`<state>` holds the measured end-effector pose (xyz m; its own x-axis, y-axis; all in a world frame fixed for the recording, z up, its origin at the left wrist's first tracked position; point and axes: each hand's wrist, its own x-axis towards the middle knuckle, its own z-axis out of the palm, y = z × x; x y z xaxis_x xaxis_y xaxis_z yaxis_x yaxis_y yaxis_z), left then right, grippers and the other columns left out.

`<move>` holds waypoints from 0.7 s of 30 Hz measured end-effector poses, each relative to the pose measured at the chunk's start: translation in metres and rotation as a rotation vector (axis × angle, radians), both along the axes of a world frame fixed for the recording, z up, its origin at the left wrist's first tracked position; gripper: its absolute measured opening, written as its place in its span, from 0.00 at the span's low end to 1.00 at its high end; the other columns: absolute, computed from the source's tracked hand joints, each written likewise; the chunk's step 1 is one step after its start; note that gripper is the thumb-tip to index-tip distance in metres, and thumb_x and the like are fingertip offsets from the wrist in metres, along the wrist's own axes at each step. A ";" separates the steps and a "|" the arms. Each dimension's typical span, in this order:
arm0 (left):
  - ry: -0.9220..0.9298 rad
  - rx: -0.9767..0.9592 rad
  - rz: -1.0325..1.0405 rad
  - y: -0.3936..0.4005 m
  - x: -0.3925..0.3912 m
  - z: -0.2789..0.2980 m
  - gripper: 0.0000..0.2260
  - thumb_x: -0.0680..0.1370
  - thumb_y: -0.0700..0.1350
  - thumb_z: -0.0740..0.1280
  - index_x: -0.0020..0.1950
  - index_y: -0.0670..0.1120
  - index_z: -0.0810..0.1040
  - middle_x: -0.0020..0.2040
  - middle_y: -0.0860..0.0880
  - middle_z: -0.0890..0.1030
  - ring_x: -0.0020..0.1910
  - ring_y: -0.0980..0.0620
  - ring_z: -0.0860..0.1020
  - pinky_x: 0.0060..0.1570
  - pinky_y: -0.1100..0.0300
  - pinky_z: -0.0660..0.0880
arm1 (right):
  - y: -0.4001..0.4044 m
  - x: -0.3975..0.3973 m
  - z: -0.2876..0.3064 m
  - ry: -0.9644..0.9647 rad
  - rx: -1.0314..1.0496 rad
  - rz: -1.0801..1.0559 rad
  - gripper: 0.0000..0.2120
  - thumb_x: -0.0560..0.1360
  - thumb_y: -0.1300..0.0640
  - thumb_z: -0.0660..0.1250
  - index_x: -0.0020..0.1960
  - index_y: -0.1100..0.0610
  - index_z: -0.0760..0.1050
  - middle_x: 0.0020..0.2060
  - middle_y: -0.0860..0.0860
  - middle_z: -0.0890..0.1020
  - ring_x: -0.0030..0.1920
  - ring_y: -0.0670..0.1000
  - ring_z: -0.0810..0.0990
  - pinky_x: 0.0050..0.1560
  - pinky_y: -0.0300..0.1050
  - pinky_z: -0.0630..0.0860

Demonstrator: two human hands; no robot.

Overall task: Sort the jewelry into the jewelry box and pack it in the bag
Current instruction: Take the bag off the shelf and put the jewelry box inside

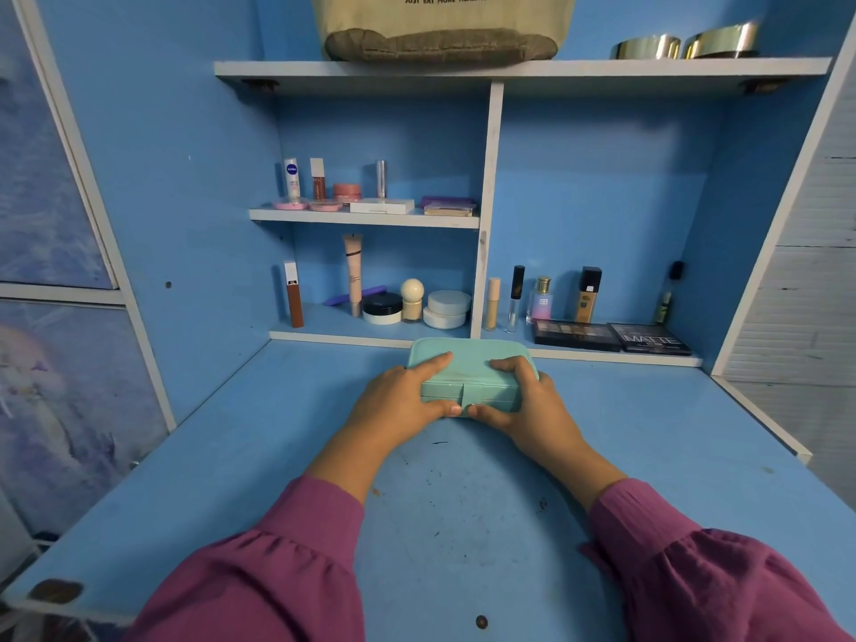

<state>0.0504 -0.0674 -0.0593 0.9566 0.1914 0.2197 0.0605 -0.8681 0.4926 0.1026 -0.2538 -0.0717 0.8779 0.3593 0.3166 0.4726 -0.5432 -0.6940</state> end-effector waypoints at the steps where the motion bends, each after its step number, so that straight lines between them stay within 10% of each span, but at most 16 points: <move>1: -0.001 0.004 0.000 0.000 0.000 0.000 0.32 0.71 0.61 0.71 0.72 0.67 0.61 0.61 0.47 0.75 0.60 0.47 0.73 0.58 0.56 0.72 | 0.000 -0.001 0.000 -0.002 -0.003 0.001 0.32 0.66 0.42 0.75 0.65 0.44 0.66 0.60 0.54 0.69 0.57 0.52 0.72 0.56 0.42 0.70; 12: -0.064 -0.116 -0.006 -0.009 0.009 -0.007 0.30 0.70 0.57 0.73 0.70 0.67 0.65 0.59 0.48 0.75 0.59 0.49 0.74 0.60 0.57 0.72 | -0.011 0.002 0.014 0.256 0.471 0.027 0.07 0.76 0.52 0.67 0.52 0.52 0.78 0.51 0.43 0.79 0.47 0.41 0.76 0.40 0.33 0.69; 21: -0.124 -0.201 -0.070 -0.072 0.044 -0.004 0.31 0.70 0.56 0.73 0.71 0.63 0.67 0.61 0.46 0.75 0.61 0.46 0.73 0.60 0.53 0.72 | -0.052 0.026 0.025 0.203 0.603 -0.188 0.06 0.77 0.54 0.65 0.47 0.55 0.79 0.42 0.44 0.79 0.42 0.40 0.73 0.40 0.37 0.66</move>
<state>0.0946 -0.1398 -0.0638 0.9370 0.1775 0.3009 -0.0682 -0.7517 0.6560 0.1289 -0.3062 -0.0469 0.9718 0.0061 0.2359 0.2354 -0.0918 -0.9675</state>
